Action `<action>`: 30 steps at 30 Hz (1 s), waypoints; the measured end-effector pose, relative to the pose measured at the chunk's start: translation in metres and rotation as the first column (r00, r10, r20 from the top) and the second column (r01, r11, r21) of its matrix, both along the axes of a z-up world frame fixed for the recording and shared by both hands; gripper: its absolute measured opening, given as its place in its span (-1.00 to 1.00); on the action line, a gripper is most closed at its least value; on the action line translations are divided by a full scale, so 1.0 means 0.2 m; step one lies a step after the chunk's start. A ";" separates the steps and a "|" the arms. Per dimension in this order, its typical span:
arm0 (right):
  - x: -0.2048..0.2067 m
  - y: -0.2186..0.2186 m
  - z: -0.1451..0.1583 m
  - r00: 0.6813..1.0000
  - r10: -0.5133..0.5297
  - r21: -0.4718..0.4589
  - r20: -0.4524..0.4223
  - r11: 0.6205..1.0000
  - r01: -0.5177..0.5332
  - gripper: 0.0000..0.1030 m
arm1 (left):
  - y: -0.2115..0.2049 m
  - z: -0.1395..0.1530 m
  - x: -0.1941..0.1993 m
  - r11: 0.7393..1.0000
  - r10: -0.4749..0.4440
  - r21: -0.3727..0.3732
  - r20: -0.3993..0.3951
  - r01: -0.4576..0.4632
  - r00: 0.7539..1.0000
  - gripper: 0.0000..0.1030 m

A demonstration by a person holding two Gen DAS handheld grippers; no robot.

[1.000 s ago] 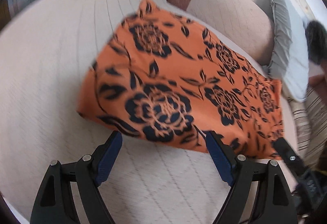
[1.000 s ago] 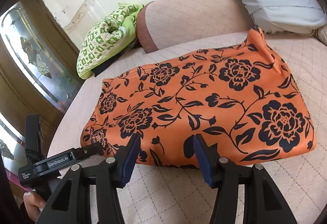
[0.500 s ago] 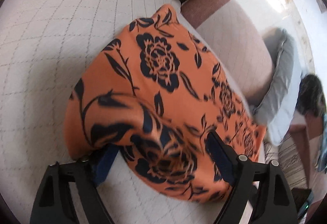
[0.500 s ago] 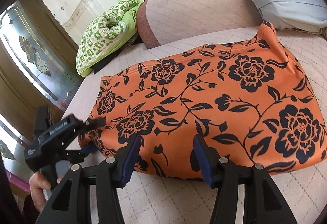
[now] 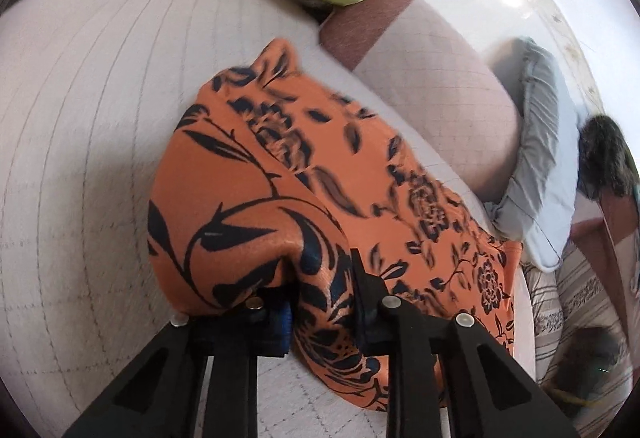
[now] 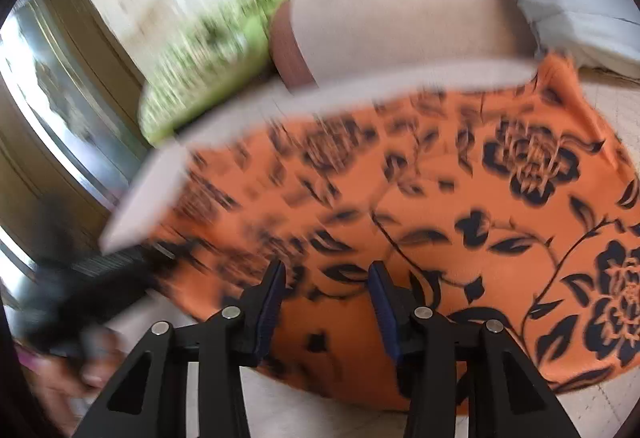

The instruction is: Fold small clothes

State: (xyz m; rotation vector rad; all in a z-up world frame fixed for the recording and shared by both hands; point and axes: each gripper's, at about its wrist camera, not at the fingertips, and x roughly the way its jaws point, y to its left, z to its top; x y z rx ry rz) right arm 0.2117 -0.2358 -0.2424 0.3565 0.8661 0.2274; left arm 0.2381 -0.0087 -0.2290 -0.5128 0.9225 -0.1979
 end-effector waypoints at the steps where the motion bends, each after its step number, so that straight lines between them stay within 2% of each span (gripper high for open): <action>1: 0.04 0.02 -0.07 0.998 0.025 -0.010 -0.054 1.000 -0.026 -0.09 | -0.02 0.02 0.00 1.000 -0.015 0.013 0.012 0.015 1.000 -0.55; 2: 0.03 0.01 -0.06 0.999 0.031 -0.008 -0.020 0.999 -0.032 -0.10 | -0.05 0.05 0.00 0.999 -0.030 0.039 0.035 0.028 0.999 -0.55; 3: 0.03 -0.01 -0.05 0.999 0.035 0.015 -0.031 0.999 -0.035 -0.11 | -0.05 0.08 -0.01 0.998 -0.045 0.055 0.052 0.042 0.998 -0.55; 6: 0.02 -0.14 -0.02 0.998 0.024 0.149 -0.051 0.989 -0.016 -0.12 | -0.11 0.19 -0.04 0.990 -0.100 0.114 0.127 0.086 0.987 -0.55; 9: 0.00 -0.31 -0.01 0.997 -0.066 0.191 -0.044 0.979 0.073 -0.12 | -0.22 0.30 -0.08 0.974 -0.161 0.190 0.194 0.124 0.968 -0.56; 11: -0.04 -0.49 0.02 0.989 -0.143 0.241 -0.024 0.960 0.145 -0.12 | -0.33 0.37 -0.12 0.956 -0.210 0.251 0.224 0.152 0.952 -0.57; 15: -0.15 -0.83 0.08 0.957 -0.288 0.281 0.035 0.922 0.268 -0.12 | -0.57 0.46 -0.15 0.927 -0.291 0.306 0.227 0.216 0.929 -0.58; 17: -0.20 -0.99 0.08 0.937 -0.347 0.323 0.032 0.891 0.319 -0.12 | -0.72 0.48 -0.14 0.913 -0.328 0.322 0.220 0.249 0.919 -0.58; 21: -0.33 -1.31 0.08 0.886 -0.464 0.388 0.027 0.821 0.418 -0.13 | -1.09 0.43 -0.15 0.874 -0.416 0.354 0.194 0.332 0.888 -0.58; 23: -0.37 -1.41 0.08 0.868 -0.496 0.406 0.021 0.798 0.445 -0.13 | -1.26 0.34 -0.16 0.855 -0.455 0.357 0.171 0.376 0.874 -0.58; 25: -0.42 -1.52 0.06 0.848 -0.530 0.428 0.010 0.768 0.476 -0.13 | -1.41 0.22 -0.15 0.841 -0.493 0.323 0.125 0.434 0.861 -0.53; 27: -0.42 -1.57 0.06 0.841 -0.541 0.445 -0.002 0.752 0.485 -0.09 | -1.51 0.12 -0.14 0.813 -0.536 0.299 0.047 0.500 0.843 -0.31; 28: -0.43 -1.59 0.05 0.839 -0.544 0.455 -0.015 0.744 0.490 -0.03 | -1.54 0.09 -0.15 0.797 -0.541 0.322 0.006 0.510 0.841 -0.29; 29: -0.42 -1.60 0.04 0.839 -0.543 0.463 -0.029 0.737 0.492 0.14 | -1.54 0.10 -0.18 0.792 -0.545 0.336 0.012 0.510 0.838 -0.21; 30: -0.42 -1.61 0.03 0.842 -0.538 0.486 -0.042 0.725 0.488 0.25 | -1.52 0.13 -0.20 0.790 -0.557 0.325 0.029 0.519 0.830 0.00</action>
